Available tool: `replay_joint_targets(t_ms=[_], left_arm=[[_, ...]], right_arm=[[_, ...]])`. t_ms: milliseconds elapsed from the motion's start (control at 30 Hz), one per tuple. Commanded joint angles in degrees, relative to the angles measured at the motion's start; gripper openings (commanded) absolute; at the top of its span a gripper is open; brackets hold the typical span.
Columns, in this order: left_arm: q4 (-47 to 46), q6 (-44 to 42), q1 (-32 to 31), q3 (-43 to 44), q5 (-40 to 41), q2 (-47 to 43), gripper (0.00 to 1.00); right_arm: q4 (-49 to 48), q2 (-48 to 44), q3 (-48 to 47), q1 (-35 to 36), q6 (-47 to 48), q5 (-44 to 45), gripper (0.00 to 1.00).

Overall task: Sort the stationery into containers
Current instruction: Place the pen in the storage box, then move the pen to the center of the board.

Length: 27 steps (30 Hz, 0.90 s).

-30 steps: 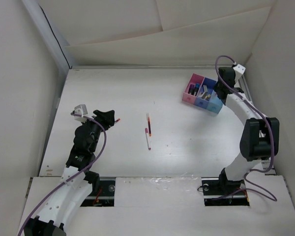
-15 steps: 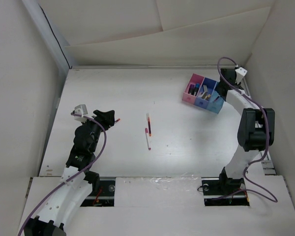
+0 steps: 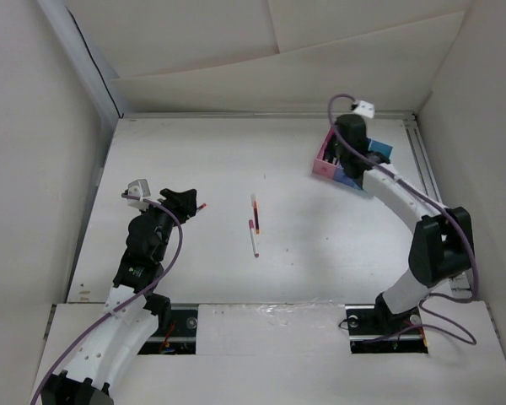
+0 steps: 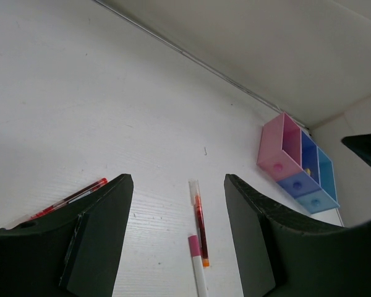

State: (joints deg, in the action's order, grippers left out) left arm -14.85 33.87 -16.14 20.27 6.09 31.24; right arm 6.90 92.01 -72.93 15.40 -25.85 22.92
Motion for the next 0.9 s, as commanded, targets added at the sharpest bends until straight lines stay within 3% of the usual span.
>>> replay_joint_targets(t_ms=[0, 133, 200, 400, 700, 867], left_arm=[[-2.81, -0.64, -0.12, 2.05, -0.02, -0.66, 0.58], [-2.81, -0.64, -0.12, 2.05, -0.02, -0.66, 0.58], [-2.81, -0.64, -0.12, 2.05, -0.02, -0.66, 0.58], [-2.81, -0.64, -0.12, 2.05, -0.02, -0.66, 0.58], [-2.81, -0.64, -0.12, 2.05, -0.02, -0.66, 0.58], [-2.81, -0.64, -0.12, 2.05, -0.02, -0.66, 0.58]], right_arm=[[-2.24, 3.69, 0.69, 9.63, 2.38, -5.95, 0.00], [-0.84, 10.64, -1.77, 17.46, 3.17, -8.50, 0.15], [-0.83, 14.07, -3.27, 21.84, 3.78, -10.24, 0.30], [3.46, 20.22, -8.28, 29.60, 5.10, -6.57, 0.52], [4.00, 24.01, -8.81, 30.22, 3.87, -5.43, 0.48], [4.00, 25.32, -8.29, 30.22, 3.87, -4.90, 0.34]])
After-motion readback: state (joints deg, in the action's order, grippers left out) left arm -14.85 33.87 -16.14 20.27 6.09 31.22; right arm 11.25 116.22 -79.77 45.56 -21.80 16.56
